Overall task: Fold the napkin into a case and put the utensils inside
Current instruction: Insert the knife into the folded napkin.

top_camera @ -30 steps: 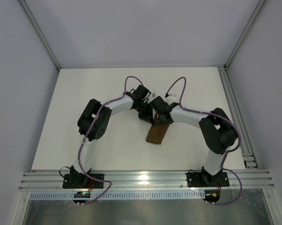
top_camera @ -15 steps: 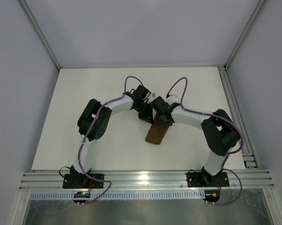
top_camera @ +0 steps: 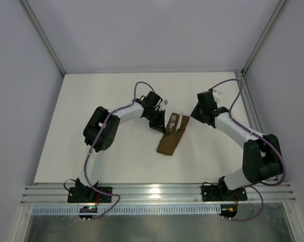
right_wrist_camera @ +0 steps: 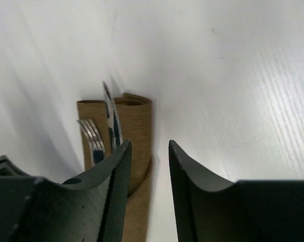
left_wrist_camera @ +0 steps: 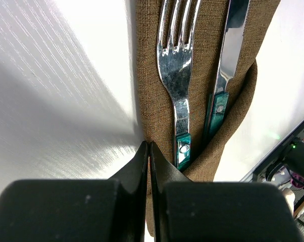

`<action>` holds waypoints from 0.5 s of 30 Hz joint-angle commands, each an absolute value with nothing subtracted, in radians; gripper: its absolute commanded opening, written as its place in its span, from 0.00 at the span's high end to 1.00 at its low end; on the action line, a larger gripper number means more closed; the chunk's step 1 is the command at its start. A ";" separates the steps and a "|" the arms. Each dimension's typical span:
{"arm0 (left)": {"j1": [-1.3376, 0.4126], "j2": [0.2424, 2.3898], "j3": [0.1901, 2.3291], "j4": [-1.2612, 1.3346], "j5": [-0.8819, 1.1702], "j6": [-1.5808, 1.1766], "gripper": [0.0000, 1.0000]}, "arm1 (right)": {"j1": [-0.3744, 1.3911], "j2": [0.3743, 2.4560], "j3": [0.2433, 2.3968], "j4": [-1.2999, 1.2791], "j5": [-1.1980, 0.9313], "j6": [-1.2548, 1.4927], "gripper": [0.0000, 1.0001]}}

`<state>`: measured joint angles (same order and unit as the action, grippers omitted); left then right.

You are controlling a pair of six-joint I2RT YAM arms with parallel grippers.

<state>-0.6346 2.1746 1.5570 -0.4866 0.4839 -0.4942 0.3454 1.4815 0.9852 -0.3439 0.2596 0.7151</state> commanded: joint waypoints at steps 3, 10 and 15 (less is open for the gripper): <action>-0.632 2.118 1.563 -0.466 0.497 -0.495 1.00 | 0.298 1.470 0.943 -0.232 0.058 0.621 0.63; -0.632 2.121 1.563 -0.465 0.495 -0.495 1.00 | 0.371 1.572 1.077 -0.376 0.282 0.600 0.62; -0.634 2.123 1.559 -0.465 0.500 -0.497 1.00 | 0.443 1.747 1.251 -0.472 0.368 0.586 0.59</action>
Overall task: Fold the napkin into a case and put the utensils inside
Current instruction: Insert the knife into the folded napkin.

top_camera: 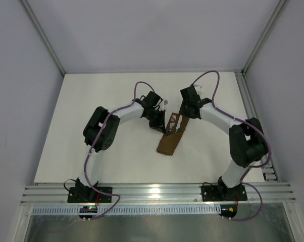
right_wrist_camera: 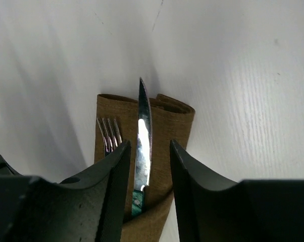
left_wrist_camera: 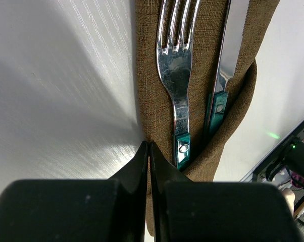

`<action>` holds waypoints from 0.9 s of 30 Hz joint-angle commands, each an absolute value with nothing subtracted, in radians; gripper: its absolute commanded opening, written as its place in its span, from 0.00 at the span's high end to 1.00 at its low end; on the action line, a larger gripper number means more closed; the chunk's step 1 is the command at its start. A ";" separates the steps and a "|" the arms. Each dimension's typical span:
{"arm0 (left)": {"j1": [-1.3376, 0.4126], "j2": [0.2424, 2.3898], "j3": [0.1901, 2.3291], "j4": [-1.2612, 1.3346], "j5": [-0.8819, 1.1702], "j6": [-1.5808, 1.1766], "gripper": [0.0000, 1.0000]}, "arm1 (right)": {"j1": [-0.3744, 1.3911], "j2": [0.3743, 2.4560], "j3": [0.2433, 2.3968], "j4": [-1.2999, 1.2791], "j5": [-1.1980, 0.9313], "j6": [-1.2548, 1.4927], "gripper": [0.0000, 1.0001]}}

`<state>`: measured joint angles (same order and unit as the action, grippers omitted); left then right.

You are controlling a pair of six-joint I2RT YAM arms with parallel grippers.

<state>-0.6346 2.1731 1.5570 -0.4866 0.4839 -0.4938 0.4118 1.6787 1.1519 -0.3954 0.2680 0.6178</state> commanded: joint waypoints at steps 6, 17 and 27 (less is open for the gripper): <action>-0.634 2.123 1.560 -0.463 0.503 -0.499 1.00 | 0.469 1.856 1.383 -0.511 0.425 0.560 0.56; -0.634 2.121 1.559 -0.463 0.511 -0.500 1.00 | 0.469 1.960 1.424 -0.558 0.408 0.587 0.56; -0.634 2.123 1.562 -0.465 0.512 -0.502 1.00 | 0.468 1.965 1.374 -0.520 0.376 0.612 0.57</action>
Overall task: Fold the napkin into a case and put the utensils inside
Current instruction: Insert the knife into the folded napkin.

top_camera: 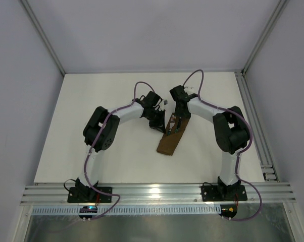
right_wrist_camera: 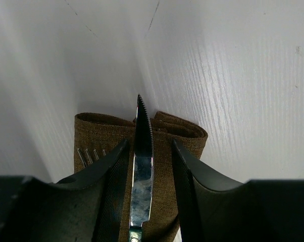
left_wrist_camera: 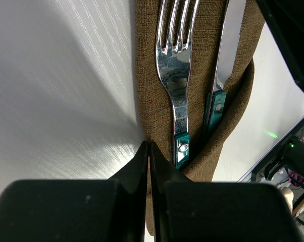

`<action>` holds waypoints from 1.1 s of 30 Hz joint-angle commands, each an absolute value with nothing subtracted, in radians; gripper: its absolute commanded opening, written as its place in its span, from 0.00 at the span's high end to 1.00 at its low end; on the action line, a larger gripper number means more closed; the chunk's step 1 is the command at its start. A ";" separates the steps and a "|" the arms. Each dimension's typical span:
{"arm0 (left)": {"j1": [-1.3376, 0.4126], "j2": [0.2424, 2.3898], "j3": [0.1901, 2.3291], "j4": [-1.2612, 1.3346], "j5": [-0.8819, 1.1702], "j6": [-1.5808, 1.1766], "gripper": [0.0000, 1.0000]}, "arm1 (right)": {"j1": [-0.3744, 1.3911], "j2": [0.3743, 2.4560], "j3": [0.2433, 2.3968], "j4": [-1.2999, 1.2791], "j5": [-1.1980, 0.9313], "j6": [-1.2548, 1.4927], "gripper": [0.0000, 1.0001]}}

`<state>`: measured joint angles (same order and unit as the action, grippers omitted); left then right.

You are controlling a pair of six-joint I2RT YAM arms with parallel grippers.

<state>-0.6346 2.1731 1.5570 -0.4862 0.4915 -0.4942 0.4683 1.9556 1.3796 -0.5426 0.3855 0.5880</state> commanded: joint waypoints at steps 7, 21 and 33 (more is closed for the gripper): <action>-0.634 2.118 1.560 -0.465 0.512 -0.502 1.00 | 0.469 1.967 1.358 -0.511 0.368 0.624 0.66; -0.632 2.114 1.562 -0.459 0.509 -0.508 1.00 | 0.494 1.928 1.327 -0.511 0.382 0.660 0.85; -0.634 2.115 1.560 -0.449 0.512 -0.520 1.00 | 0.534 1.844 1.259 -0.525 0.420 0.718 0.86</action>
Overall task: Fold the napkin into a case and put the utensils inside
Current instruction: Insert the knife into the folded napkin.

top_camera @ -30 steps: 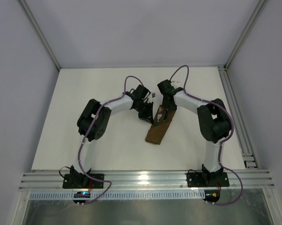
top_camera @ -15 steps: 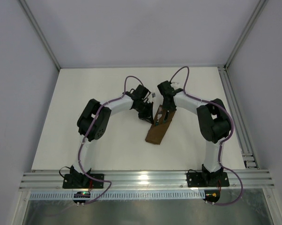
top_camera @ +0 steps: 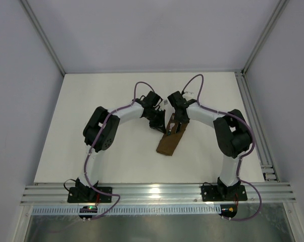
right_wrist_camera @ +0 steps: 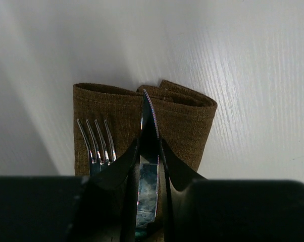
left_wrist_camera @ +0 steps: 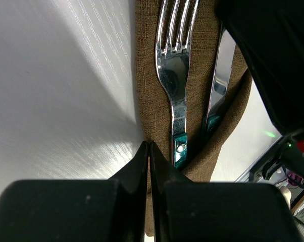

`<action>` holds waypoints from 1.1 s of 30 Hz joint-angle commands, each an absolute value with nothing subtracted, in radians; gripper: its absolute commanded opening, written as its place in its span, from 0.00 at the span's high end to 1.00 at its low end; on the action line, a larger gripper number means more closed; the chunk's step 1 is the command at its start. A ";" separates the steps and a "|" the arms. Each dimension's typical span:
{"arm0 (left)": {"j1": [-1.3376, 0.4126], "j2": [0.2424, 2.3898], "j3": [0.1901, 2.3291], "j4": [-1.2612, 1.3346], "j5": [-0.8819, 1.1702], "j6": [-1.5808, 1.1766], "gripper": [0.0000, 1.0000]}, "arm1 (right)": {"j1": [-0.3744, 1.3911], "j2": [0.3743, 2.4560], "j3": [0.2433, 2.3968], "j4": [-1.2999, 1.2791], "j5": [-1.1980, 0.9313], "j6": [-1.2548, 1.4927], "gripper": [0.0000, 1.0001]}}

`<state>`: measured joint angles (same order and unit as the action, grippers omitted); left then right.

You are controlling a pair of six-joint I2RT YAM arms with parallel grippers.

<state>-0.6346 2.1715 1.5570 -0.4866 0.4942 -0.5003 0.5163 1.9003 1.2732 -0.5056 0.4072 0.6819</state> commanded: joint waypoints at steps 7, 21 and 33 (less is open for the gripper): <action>-0.632 2.115 1.557 -0.446 0.514 -0.523 1.00 | 0.558 1.824 1.235 -0.528 0.429 0.758 0.87; -0.634 2.114 1.565 -0.460 0.512 -0.508 1.00 | 0.565 1.767 1.238 -0.538 0.455 0.700 0.62; -0.635 2.080 1.649 -0.573 0.434 -0.390 0.84 | 0.260 1.463 0.879 -0.269 0.025 0.641 0.53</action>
<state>-0.6346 2.1494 1.5909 -0.5301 0.4637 -0.4473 0.3321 1.4757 0.9459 -0.3809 0.1978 0.6605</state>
